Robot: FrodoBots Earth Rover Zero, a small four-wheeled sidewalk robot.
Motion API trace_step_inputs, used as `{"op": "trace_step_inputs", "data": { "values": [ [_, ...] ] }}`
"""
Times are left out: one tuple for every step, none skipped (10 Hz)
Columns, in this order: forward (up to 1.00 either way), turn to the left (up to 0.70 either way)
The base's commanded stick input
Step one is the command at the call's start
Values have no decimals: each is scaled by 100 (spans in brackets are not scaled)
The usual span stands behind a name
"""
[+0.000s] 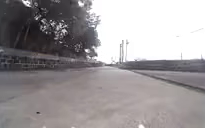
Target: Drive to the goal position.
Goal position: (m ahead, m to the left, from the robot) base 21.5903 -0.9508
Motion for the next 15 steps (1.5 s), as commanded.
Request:
{"op": "trace_step_inputs", "data": {
  "values": [
    [70,0],
    [70,0],
    [70,0],
    [70,0],
    [70,0],
    [70,0],
    [70,0],
    [70,0],
    [70,0],
    [70,0],
    [70,0],
    [70,0],
    [70,0],
    [70,0],
    [70,0]
  ]
}}
